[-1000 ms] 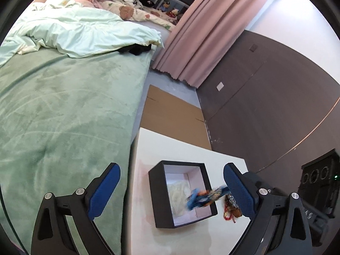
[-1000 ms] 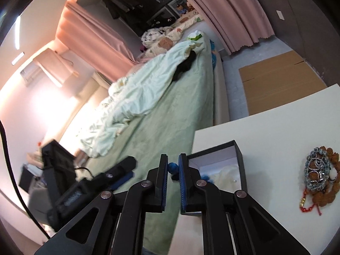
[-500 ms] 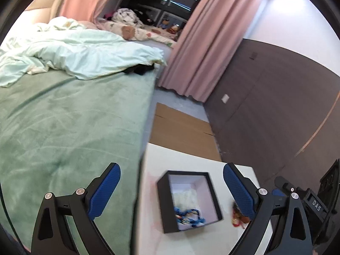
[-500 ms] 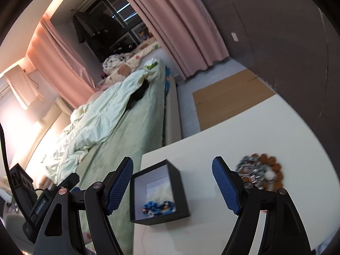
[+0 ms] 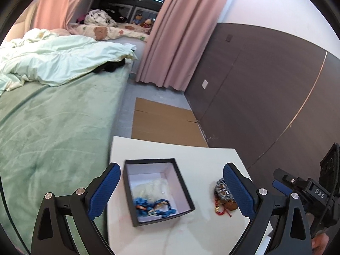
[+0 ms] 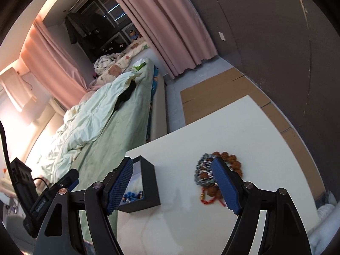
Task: Organize jewelry
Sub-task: 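Move both open tools over the brown bead bracelet, then grasp the grey beads with the left tool while the right tool grasps the brown beads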
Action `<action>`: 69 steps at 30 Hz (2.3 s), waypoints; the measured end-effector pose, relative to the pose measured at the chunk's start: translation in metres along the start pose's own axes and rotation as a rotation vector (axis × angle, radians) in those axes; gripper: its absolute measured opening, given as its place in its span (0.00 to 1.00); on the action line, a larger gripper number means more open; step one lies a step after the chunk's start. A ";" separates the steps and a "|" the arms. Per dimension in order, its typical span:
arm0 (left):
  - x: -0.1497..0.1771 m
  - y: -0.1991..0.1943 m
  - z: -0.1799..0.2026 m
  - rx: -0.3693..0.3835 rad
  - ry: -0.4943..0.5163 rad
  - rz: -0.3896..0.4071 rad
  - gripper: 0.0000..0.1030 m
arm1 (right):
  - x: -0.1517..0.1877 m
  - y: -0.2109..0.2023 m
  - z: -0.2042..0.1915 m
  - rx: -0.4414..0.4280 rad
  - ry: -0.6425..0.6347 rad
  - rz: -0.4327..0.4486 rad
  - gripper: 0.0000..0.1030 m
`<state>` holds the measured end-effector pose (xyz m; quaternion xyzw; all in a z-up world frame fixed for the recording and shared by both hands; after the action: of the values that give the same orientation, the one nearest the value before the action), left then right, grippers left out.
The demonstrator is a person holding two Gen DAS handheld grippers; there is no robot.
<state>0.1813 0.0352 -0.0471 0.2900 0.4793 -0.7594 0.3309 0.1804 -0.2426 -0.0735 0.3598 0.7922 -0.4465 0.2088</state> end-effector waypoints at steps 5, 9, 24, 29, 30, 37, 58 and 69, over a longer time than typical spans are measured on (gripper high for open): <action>0.009 0.021 0.020 0.028 0.011 -0.061 0.95 | 0.008 0.001 0.028 -0.006 0.099 -0.075 0.94; 0.016 0.035 0.034 0.050 0.026 -0.095 0.95 | 0.013 0.003 0.050 0.018 0.176 -0.086 1.00; 0.053 0.095 0.087 0.141 0.070 -0.316 0.64 | 0.025 0.016 0.112 0.095 0.345 -0.202 1.00; 0.066 0.118 0.096 0.146 0.055 -0.383 0.52 | 0.022 0.018 0.118 0.100 0.351 -0.227 1.00; 0.068 0.121 0.097 0.146 0.050 -0.391 0.52 | 0.023 0.019 0.120 0.099 0.361 -0.237 1.00; 0.080 0.142 0.102 0.165 -0.005 -0.454 0.44 | 0.026 0.027 0.128 0.080 0.424 -0.255 1.00; 0.088 0.147 0.106 0.152 -0.044 -0.447 0.10 | 0.050 0.069 0.128 0.059 0.524 -0.358 0.48; 0.060 0.119 0.095 0.204 -0.085 -0.370 0.10 | 0.051 0.093 0.114 0.179 0.405 -0.370 0.33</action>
<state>0.2257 -0.1034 -0.1205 0.1965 0.4307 -0.8634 0.1747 0.2185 -0.2891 -0.2172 0.3081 0.8274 -0.4642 -0.0712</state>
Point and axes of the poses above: each gripper's, at about its wrist camera, not at the fingertips, and y roughly the way its jaws point, z to its right, x to its underside, the point moved 5 cm from there along y, roughly the way its jaws point, and after that the axes turned 3 degrees about z, right-handed, at the moved point
